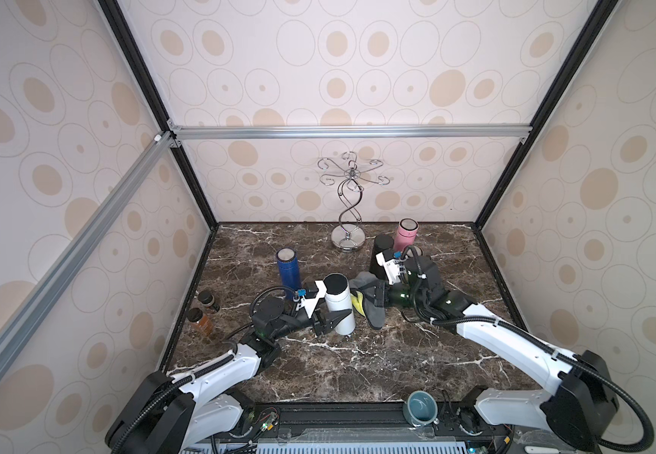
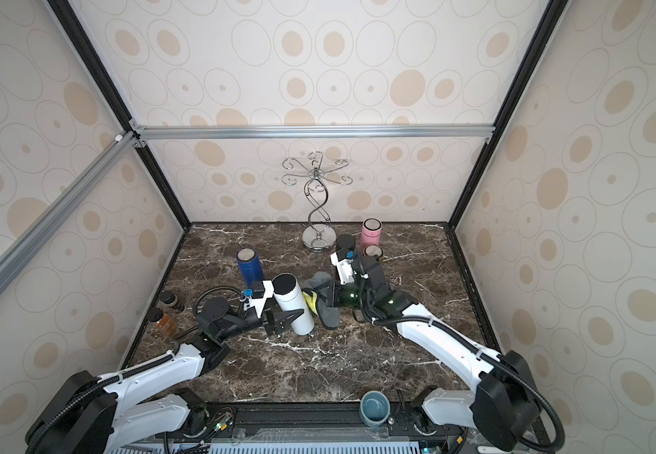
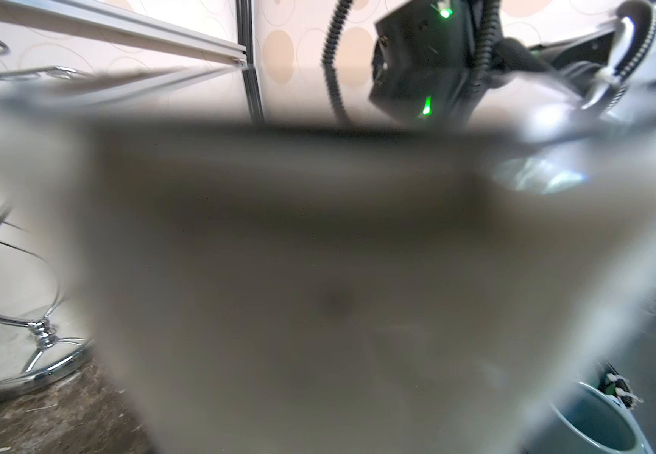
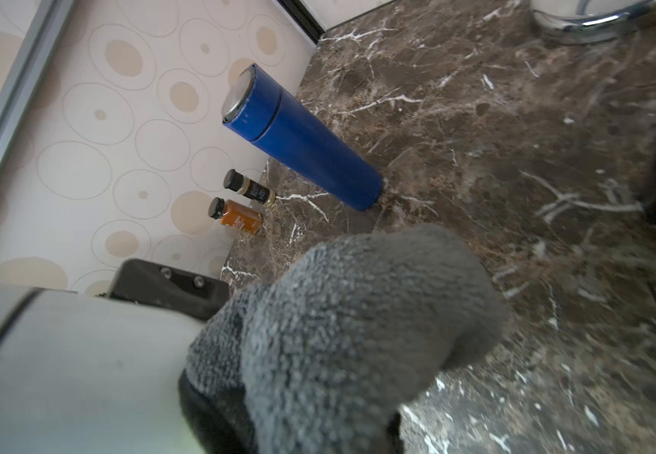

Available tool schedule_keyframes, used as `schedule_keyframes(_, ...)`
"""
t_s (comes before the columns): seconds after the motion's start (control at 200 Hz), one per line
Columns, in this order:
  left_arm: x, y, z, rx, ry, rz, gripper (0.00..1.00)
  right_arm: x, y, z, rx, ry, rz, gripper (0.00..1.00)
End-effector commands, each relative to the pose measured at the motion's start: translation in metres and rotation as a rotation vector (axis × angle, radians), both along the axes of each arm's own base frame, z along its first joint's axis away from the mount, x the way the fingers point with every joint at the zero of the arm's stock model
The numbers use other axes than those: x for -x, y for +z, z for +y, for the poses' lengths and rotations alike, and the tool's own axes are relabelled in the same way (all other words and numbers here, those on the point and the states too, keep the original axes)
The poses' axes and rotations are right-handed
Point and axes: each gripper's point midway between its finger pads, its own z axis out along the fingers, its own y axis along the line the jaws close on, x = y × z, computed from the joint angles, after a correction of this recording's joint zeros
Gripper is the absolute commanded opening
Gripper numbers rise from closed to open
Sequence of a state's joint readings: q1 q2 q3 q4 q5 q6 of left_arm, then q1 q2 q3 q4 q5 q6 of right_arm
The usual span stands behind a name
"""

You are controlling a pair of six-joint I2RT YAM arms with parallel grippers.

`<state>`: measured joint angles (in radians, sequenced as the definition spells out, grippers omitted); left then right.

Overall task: Wipe the surface of the thermos
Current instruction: Wipe the dirt from the surface of the thermos.

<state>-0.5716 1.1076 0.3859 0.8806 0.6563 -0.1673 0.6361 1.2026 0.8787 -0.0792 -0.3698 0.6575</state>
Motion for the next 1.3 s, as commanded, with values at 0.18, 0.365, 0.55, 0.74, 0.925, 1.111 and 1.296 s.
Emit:
schedule_keyframes(0.18,-0.024,0.085,0.028,0.212,0.210,-0.104,0.00,0.003,-0.028,-0.046,-0.083,-0.300,0.063,0.00)
schedule_keyframes(0.365,-0.029,0.103,0.039,0.278,0.269,-0.096,0.00,0.001,-0.045,-0.037,-0.166,-0.297,0.108,0.00)
schedule_keyframes(0.55,-0.025,0.116,0.044,0.355,0.257,-0.071,0.00,-0.009,-0.031,-0.017,-0.416,-0.232,0.089,0.00)
schedule_keyframes(0.74,-0.024,0.126,0.049,0.407,0.261,-0.058,0.00,-0.013,-0.018,0.004,-0.546,-0.143,0.115,0.00)
schedule_keyframes(0.925,-0.022,0.123,0.048,0.447,0.237,-0.049,0.00,-0.020,-0.006,0.019,-0.668,-0.083,0.135,0.00)
schedule_keyframes(1.111,-0.028,0.114,0.044,0.439,0.237,-0.035,0.00,-0.022,0.003,0.039,-0.740,0.000,0.150,0.00)
schedule_keyframes(1.296,-0.036,0.101,0.047,0.402,0.299,-0.035,0.00,-0.011,-0.001,0.053,-0.699,0.035,0.158,0.00)
